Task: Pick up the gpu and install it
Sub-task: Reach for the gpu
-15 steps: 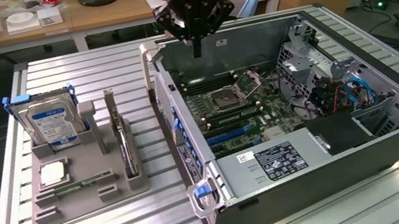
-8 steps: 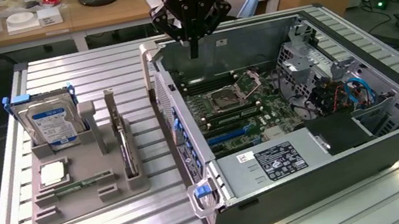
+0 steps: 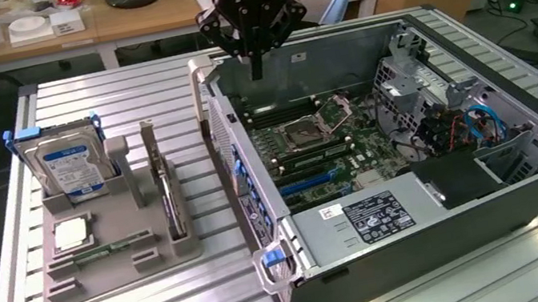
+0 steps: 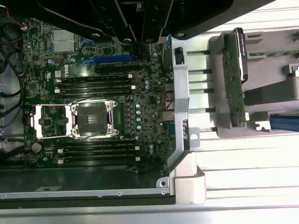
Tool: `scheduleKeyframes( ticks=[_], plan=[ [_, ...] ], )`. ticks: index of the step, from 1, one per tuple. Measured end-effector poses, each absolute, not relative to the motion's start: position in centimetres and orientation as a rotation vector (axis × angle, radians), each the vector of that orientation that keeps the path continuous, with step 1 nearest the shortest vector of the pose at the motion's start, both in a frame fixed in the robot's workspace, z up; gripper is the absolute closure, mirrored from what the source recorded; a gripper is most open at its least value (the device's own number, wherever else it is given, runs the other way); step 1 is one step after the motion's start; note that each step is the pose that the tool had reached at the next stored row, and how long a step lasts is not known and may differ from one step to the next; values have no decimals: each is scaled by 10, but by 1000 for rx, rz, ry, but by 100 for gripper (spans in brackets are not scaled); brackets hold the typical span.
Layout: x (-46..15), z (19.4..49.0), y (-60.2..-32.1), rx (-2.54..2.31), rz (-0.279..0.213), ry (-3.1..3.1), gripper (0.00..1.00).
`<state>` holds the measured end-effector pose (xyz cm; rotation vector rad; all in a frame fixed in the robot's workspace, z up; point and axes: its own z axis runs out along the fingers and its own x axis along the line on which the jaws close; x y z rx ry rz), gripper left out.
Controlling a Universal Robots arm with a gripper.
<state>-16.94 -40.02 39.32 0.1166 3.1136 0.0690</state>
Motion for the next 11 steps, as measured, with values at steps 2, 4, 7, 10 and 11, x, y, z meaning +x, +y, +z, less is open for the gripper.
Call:
scheduleKeyframes(
  ticks=[2, 4, 7, 10, 11],
  plan=[
    [-171, 393, -400, 117, 69, 3114, 90],
    [-172, 393, -400, 117, 69, 3114, 90],
    [-174, 393, -401, 117, 69, 3114, 90],
    [-176, 393, -401, 117, 69, 3114, 90],
    [-177, 393, -401, 117, 69, 3114, 90]
  ],
)
